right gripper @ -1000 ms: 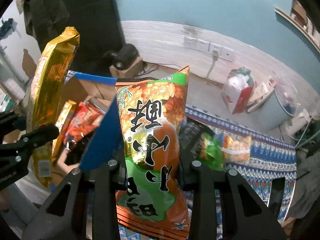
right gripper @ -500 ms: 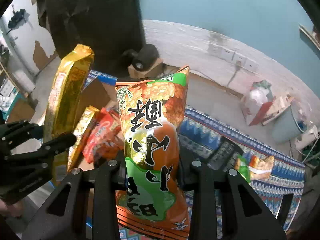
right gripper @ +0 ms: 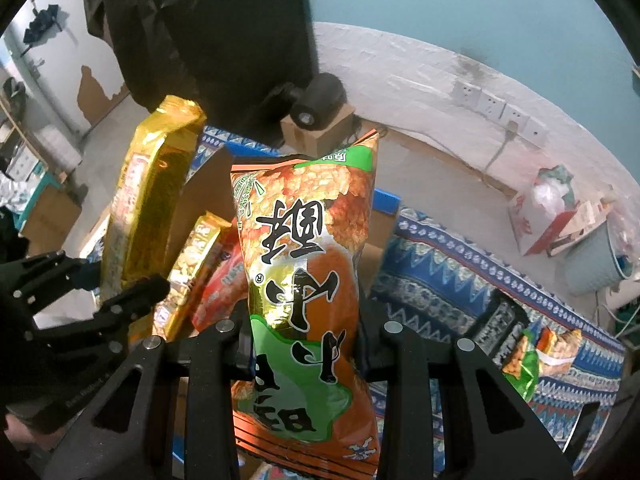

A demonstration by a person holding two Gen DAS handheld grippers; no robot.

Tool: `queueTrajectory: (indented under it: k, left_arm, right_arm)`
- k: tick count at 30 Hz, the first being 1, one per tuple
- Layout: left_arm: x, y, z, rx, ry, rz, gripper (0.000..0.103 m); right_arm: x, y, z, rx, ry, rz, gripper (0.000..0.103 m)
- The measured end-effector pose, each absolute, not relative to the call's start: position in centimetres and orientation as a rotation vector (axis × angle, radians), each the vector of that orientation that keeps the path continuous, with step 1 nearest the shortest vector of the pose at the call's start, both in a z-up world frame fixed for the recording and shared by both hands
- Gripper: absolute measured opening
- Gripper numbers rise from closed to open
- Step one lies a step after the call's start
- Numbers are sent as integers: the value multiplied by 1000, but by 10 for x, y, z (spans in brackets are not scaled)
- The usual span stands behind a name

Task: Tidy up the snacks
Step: 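Carry the gold pack with the left tool while the right tool carries the orange bag over the box, then open both tools to drop the gold pack and orange bag into the box, then move both tools back to the snack pile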

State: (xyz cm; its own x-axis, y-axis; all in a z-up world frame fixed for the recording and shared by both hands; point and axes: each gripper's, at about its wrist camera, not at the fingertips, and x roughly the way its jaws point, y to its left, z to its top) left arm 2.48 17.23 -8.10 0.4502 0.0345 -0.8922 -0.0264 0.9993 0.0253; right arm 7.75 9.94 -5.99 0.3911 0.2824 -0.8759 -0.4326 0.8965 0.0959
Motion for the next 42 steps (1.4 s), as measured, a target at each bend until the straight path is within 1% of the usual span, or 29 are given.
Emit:
queueTrajectory:
  k: [5, 11, 13, 14, 15, 16, 17, 18, 19, 20, 21, 23, 25, 27, 30, 31, 33, 42]
  left_arm:
    - [27, 179, -87, 8, 1122, 59, 33]
    - [27, 185, -82, 17, 1101, 93, 33]
    - [28, 186, -82, 6, 1109, 96, 33]
    - [28, 186, -83, 4, 1112, 96, 33]
    - [28, 186, -83, 4, 1115, 95, 33]
    - [28, 185, -83, 5, 1116, 94, 33]
    - [28, 184, -83, 7, 1116, 92, 39]
    - [28, 183, -82, 9, 1114, 90, 47]
    - [28, 181, -81, 12, 1108, 89, 51]
    - [28, 179, -80, 17, 1102, 87, 55]
    - [27, 177, -79, 24, 1095, 86, 55]
    - [28, 173, -78, 33, 1092, 85, 55]
    - [28, 169, -79, 31, 1096, 72, 57]
    - [28, 165, -80, 32, 1103, 59, 61]
    - [28, 157, -78, 31, 1106, 38, 63]
    - [27, 154, -77, 25, 1104, 24, 65]
    - [27, 148, -74, 20, 1100, 10, 74]
    - [21, 101, -69, 77, 1090, -97, 76]
  right_arm:
    - [82, 113, -67, -152, 1098, 474, 32]
    - [88, 119, -71, -135, 1115, 479, 33]
    - [89, 119, -71, -132, 1114, 476, 35]
    - [89, 118, -70, -132, 1113, 474, 37]
    - [89, 117, -69, -131, 1110, 471, 42]
    - [89, 116, -68, -128, 1107, 470, 44]
    - [88, 115, -66, -127, 1103, 470, 45]
    - [88, 114, -64, -127, 1100, 471, 45]
    - [87, 113, -62, -124, 1095, 472, 47]
    - [88, 112, -60, -122, 1091, 471, 51]
    - [88, 110, -58, -118, 1085, 470, 54]
    - [86, 106, -54, -113, 1074, 467, 54]
    - [85, 102, -51, -114, 1069, 463, 56]
    - [83, 96, -50, -118, 1068, 455, 61]
    - [78, 85, -50, -137, 1064, 443, 63]
    - [76, 81, -50, -143, 1063, 437, 64]
    - [73, 71, -52, -152, 1066, 427, 66]
    - [57, 15, -57, -161, 1094, 373, 71]
